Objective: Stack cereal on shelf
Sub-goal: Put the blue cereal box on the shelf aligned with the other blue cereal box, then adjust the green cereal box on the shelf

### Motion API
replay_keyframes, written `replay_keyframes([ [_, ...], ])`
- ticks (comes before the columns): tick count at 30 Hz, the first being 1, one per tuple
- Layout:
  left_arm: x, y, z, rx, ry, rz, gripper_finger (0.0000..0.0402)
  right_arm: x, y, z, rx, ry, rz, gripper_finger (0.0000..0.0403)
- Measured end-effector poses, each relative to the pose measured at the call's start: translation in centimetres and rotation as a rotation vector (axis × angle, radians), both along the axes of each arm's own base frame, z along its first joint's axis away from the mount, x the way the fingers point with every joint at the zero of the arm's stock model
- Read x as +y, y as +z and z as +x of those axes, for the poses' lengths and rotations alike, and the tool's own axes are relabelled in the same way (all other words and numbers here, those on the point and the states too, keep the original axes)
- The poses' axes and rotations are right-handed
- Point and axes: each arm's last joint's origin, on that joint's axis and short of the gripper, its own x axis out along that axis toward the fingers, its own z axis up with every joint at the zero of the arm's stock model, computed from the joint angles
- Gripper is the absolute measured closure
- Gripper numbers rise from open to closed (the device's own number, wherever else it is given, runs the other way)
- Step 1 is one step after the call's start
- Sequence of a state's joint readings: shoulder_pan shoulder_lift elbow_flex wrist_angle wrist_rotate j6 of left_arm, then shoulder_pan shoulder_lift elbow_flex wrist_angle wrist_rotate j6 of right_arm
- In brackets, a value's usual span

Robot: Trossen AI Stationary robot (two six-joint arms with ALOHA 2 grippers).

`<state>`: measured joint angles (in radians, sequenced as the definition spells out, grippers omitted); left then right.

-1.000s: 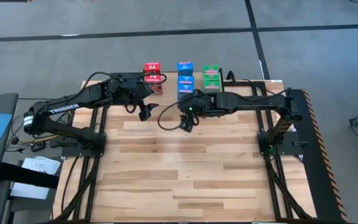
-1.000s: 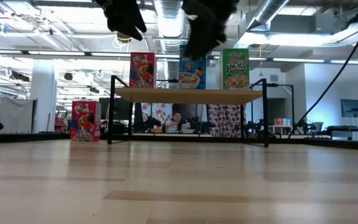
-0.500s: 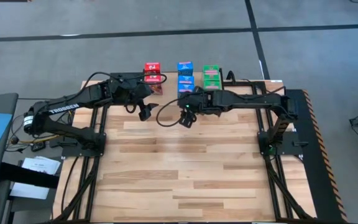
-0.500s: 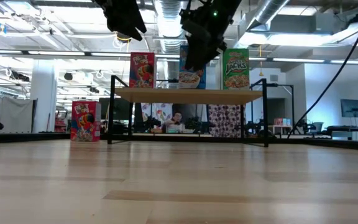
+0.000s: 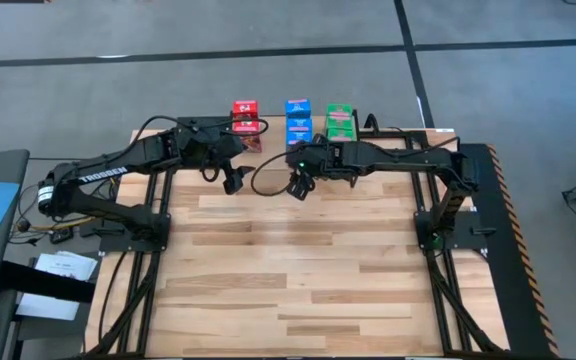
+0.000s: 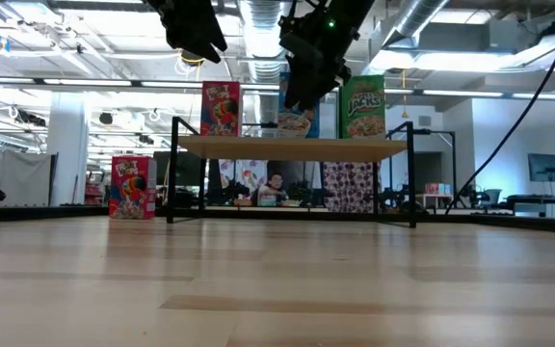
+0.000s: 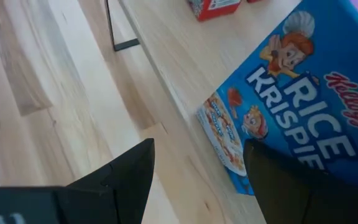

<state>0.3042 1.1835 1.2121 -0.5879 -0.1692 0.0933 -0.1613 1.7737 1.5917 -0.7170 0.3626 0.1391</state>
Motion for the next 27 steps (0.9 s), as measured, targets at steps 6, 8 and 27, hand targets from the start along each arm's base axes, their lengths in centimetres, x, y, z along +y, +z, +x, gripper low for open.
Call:
replay_keyframes([
  [6, 0.0, 0.0, 0.0, 0.0, 0.0, 0.0, 0.0108, 1.0, 0.0, 0.1, 0.004, 0.023, 0.001, 0.0133],
  [8, 0.0, 0.0, 0.0, 0.0, 0.0, 0.0, 0.0108, 1.1, -0.1, 0.1, 0.006, 0.018, 0.008, 0.0133],
  [27, 0.0, -0.1, -0.1, 0.011, 0.002, -0.007, 0.0108, 4.1, 5.0, -1.3, 0.091, 0.066, 0.03, 0.0133],
])
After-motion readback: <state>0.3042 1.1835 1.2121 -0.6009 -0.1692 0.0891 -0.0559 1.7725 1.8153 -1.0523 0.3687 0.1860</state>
